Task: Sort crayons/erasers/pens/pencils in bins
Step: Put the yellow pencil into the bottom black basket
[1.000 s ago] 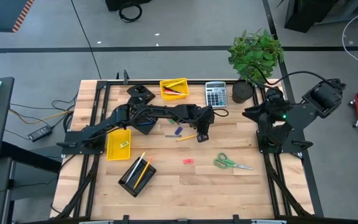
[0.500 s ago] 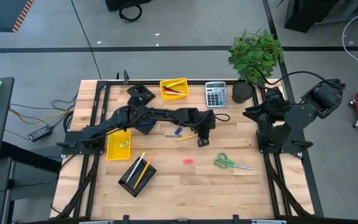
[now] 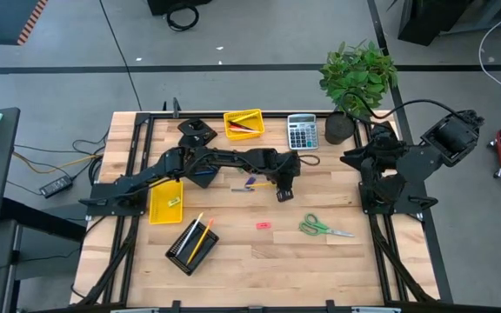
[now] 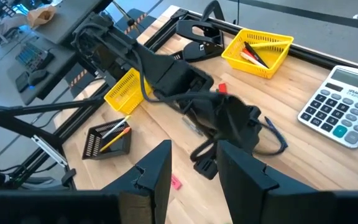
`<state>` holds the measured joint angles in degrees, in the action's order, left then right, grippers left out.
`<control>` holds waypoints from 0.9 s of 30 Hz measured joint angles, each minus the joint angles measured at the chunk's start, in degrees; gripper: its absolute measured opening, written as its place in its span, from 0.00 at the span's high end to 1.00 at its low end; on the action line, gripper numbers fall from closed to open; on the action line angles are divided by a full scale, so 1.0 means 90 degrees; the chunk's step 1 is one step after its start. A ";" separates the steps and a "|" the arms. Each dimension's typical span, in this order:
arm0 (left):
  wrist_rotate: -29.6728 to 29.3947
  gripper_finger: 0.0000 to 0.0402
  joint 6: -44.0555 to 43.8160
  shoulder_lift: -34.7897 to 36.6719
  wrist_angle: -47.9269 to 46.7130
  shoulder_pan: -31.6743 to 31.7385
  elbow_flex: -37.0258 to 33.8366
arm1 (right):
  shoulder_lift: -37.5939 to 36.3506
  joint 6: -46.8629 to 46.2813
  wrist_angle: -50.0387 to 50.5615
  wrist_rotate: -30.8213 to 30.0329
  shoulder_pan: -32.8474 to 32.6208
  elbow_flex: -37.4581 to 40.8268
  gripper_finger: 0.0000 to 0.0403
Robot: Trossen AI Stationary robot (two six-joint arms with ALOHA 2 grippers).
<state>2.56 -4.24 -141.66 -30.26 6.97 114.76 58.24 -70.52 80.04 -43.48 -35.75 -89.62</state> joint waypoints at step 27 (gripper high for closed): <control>-0.0123 0.76 0.0766 -0.0161 -0.0355 -0.0095 0.0034 | 0.0022 -0.0138 0.0127 -0.0032 0.0000 0.0000 0.67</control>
<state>1.45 2.66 -143.11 -33.45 6.11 115.07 58.44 -71.77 81.18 -43.78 -35.75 -89.62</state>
